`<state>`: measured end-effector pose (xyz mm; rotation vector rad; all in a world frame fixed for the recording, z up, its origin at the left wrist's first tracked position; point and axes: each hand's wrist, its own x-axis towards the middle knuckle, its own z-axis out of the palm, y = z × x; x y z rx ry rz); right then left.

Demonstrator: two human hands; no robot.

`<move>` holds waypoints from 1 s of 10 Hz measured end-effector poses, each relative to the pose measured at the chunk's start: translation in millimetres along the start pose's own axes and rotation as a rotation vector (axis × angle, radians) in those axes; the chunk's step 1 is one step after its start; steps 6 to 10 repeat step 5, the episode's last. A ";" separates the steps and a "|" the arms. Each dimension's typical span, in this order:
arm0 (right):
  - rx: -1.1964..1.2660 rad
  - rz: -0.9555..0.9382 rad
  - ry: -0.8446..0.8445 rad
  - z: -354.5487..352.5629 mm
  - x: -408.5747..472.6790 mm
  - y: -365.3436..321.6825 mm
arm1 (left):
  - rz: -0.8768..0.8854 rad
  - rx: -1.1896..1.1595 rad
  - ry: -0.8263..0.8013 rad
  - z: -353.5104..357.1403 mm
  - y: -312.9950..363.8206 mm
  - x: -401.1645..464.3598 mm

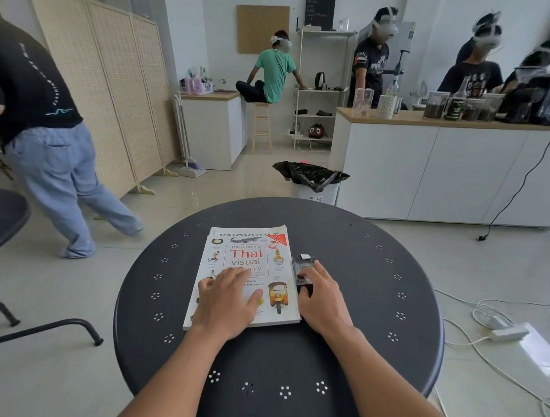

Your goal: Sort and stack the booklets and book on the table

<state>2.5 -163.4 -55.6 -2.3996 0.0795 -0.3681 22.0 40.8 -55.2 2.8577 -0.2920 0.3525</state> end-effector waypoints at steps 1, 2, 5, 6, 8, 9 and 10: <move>0.000 0.023 -0.027 1.1 1.0 2.9 | -0.001 -0.002 -0.003 -1.1 0.5 -0.6; -0.012 0.024 -0.033 2.4 1.7 4.1 | 0.003 -0.007 -0.014 -1.6 -0.1 -0.3; 0.335 -0.004 0.279 -43.8 -33.5 -12.0 | 0.375 -0.351 0.279 -14.8 17.3 -44.6; 0.335 -0.004 0.279 -43.8 -33.5 -12.0 | 0.375 -0.351 0.279 -14.8 17.3 -44.6; 0.335 -0.004 0.279 -43.8 -33.5 -12.0 | 0.375 -0.351 0.279 -14.8 17.3 -44.6; 0.335 -0.004 0.279 -43.8 -33.5 -12.0 | 0.375 -0.351 0.279 -14.8 17.3 -44.6; 0.335 -0.004 0.279 -43.8 -33.5 -12.0 | 0.375 -0.351 0.279 -14.8 17.3 -44.6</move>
